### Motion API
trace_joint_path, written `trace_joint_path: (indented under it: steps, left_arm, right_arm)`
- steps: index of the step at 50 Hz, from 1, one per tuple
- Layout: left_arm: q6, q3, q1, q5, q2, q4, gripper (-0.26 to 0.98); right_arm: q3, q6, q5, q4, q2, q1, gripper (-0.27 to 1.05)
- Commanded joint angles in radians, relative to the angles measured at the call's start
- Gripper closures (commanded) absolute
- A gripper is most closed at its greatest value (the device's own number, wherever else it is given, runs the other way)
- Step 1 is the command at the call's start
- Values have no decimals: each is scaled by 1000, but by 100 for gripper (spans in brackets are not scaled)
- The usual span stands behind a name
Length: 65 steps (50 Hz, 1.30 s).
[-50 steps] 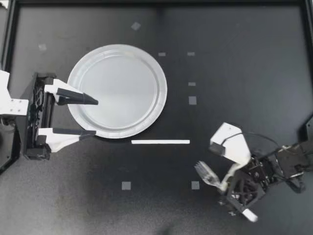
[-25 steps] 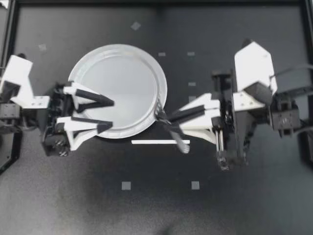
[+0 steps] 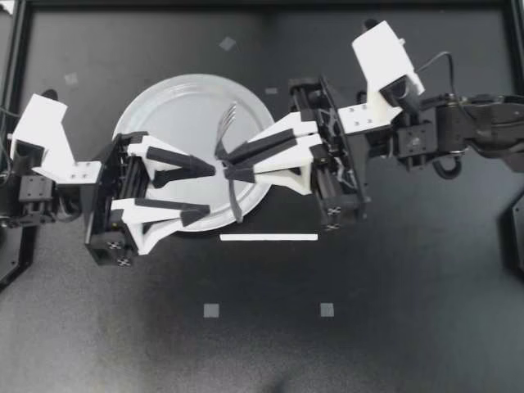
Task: Pick up the fork and place it on the plate.
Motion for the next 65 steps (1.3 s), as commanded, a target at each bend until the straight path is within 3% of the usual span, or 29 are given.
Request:
trace_joint_path:
  steps: [1,13,20,25,35,40,58,62,65]
  left_arm:
    - [15,-43,-2,0,12,3,7]
    - [9,-55,-11,2,49,3,7]
    - [11,-55,-20,2,48,3,15]
    - [15,-55,-20,2,49,3,26]
    - [23,-55,-20,2,52,3,61]
    - [26,-57,-25,2,51,3,71]
    - [35,-55,-28,2,51,3,72]
    - [34,-54,-28,2,51,3,72]
    - [31,-52,-28,2,49,3,72]
  right_arm:
    - [-41,-57,-15,40,18,-12,87]
    - [-58,-94,-31,49,37,-21,87]
    - [-58,-95,-31,49,34,-25,87]
    - [-60,-95,-41,49,40,-25,87]
    - [-57,-94,-81,49,41,-25,87]
    - [-55,-92,-81,49,41,-25,87]
    - [-57,-87,-91,54,41,-25,86]
    - [-54,-86,-109,54,44,-25,79]
    - [-52,-86,-133,52,48,-25,66]
